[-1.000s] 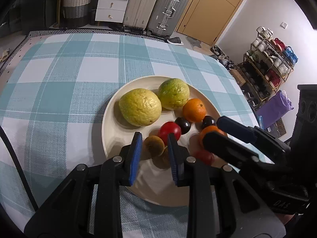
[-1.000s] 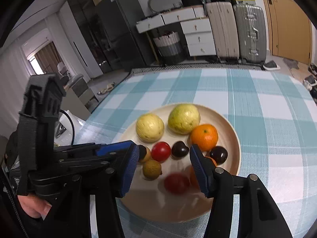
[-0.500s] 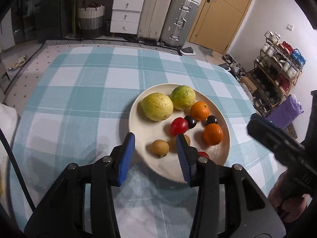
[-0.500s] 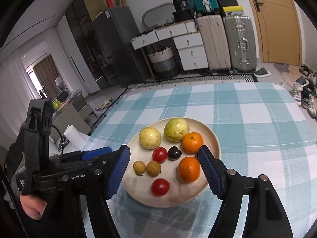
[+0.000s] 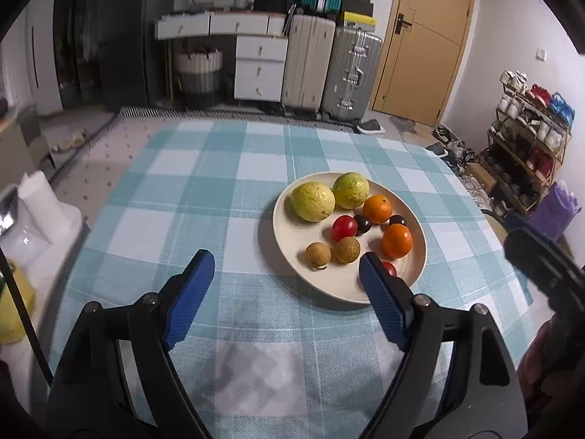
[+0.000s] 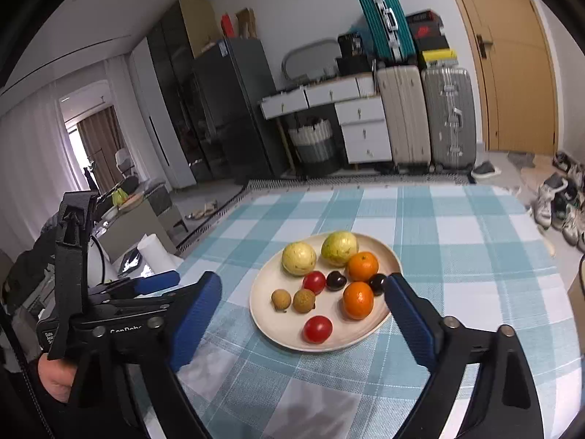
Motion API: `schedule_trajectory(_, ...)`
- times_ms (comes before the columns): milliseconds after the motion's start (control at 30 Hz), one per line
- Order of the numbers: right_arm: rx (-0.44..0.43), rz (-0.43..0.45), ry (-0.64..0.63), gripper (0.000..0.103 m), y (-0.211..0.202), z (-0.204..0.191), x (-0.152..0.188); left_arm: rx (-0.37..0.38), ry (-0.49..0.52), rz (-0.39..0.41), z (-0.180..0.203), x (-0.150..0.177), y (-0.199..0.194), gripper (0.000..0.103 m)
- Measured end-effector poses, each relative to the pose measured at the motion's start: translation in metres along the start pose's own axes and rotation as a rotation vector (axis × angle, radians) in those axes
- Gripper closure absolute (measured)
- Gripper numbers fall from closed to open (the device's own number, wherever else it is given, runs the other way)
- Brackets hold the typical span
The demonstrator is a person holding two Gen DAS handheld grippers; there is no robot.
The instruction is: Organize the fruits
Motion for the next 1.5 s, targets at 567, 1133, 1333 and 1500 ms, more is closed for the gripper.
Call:
schedule_trajectory(567,0.009,0.258,-0.143,0.000,-0.064,-0.032,0.009,-0.125,0.034,0.250,0.013,0.007,-0.080,0.001)
schedule_trajectory(1133,0.062,0.353,-0.197,0.000,-0.086,-0.037,0.025,-0.175,0.033,0.551,0.002,0.016,-0.132,0.001)
schedule_trajectory(1333,0.111,0.351,-0.215,0.000,-0.083,-0.032,0.035,-0.187,0.074,0.522,0.001,0.030,-0.115,0.001)
schedule_trajectory(1500,0.154,0.340,-0.210,0.000,-0.078,-0.020,0.045,-0.203,0.082,0.500,-0.001,0.037,-0.096,0.001)
Point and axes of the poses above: each gripper's, at about its wrist camera, not at the fingertips, and y roughly the way its jaws point, z to its right, x to its underside, the point moved 10 cm from there along y, roughly the way its jaws point, and after that the axes turned 5 degrees about y, right-handed, at the moved point
